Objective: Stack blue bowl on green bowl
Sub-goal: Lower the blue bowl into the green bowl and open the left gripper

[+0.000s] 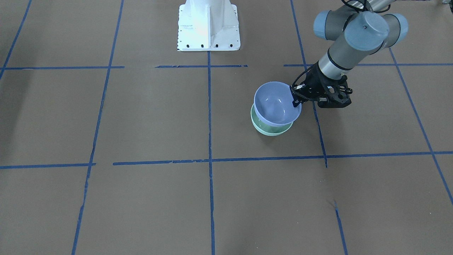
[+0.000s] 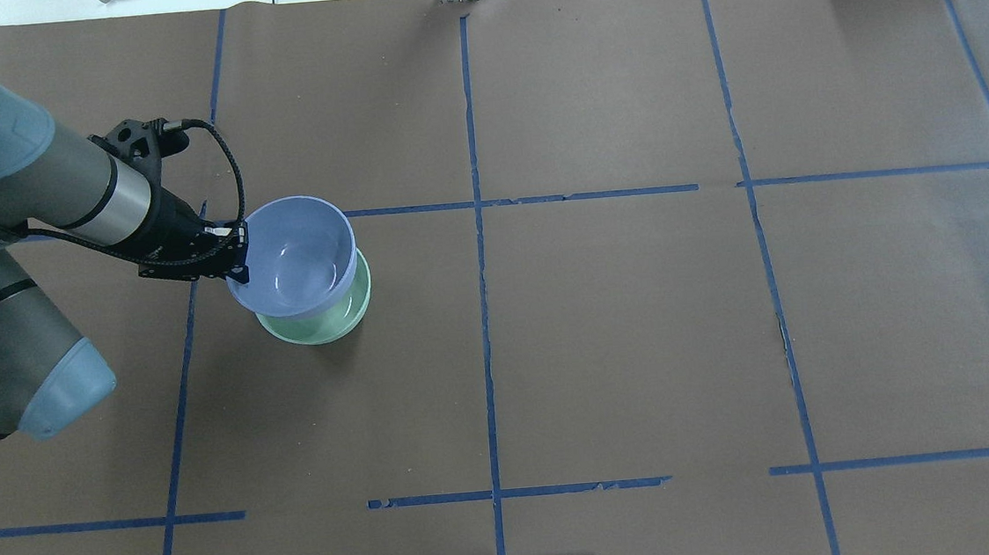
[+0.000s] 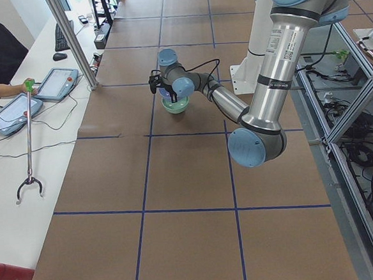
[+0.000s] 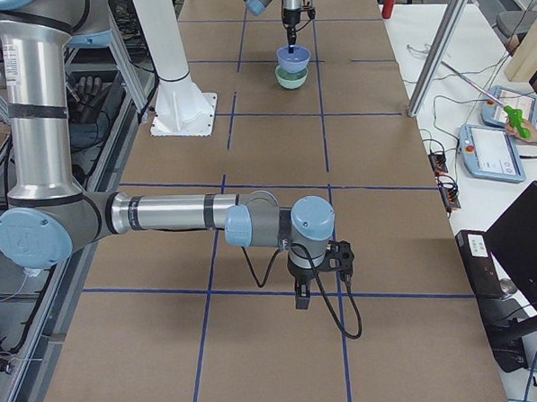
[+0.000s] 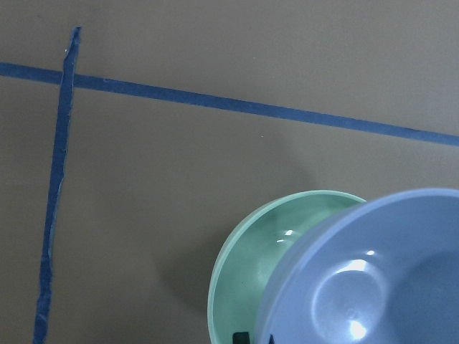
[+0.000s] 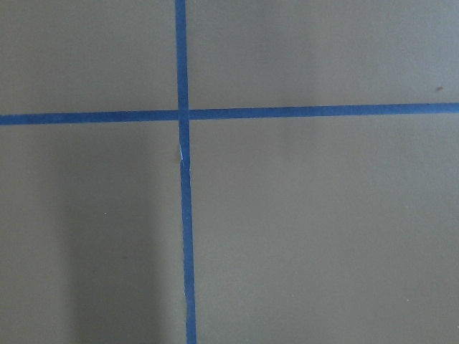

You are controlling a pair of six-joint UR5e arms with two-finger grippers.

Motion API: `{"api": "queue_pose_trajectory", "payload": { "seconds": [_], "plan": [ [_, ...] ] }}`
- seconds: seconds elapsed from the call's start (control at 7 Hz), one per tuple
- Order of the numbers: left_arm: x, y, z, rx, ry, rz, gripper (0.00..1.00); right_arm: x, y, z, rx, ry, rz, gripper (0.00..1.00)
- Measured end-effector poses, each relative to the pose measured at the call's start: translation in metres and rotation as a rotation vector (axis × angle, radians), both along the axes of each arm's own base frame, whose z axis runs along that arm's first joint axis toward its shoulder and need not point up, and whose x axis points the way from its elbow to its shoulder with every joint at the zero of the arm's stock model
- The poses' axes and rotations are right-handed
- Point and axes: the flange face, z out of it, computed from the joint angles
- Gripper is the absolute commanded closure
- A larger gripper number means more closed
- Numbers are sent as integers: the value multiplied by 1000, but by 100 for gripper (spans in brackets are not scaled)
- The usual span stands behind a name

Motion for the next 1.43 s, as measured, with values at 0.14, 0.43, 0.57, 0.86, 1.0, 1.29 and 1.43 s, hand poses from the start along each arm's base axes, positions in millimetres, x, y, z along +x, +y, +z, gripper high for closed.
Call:
{"api": "queue_pose_trajectory", "payload": {
  "seconds": [0.14, 0.43, 0.57, 0.86, 1.0, 1.29, 1.43],
  "plan": [
    [0, 1, 3, -3, -3, 1, 100, 0, 0, 0, 0, 0, 0, 0],
    [2, 2, 9, -11, -12, 5, 0, 0, 0, 0, 0, 0, 0, 0],
    [8, 2, 13, -16, -17, 13, 0, 0, 0, 0, 0, 0, 0, 0],
    [14, 5, 12, -9, -6, 25, 0, 0, 0, 0, 0, 0, 0, 0],
    [10, 8, 7, 3, 6, 27, 0, 0, 0, 0, 0, 0, 0, 0],
    [-8, 4, -6, 56, 20, 19, 0, 0, 0, 0, 0, 0, 0, 0],
    [-32, -10, -6, 128, 8, 22, 0, 0, 0, 0, 0, 0, 0, 0]
  ]
}}
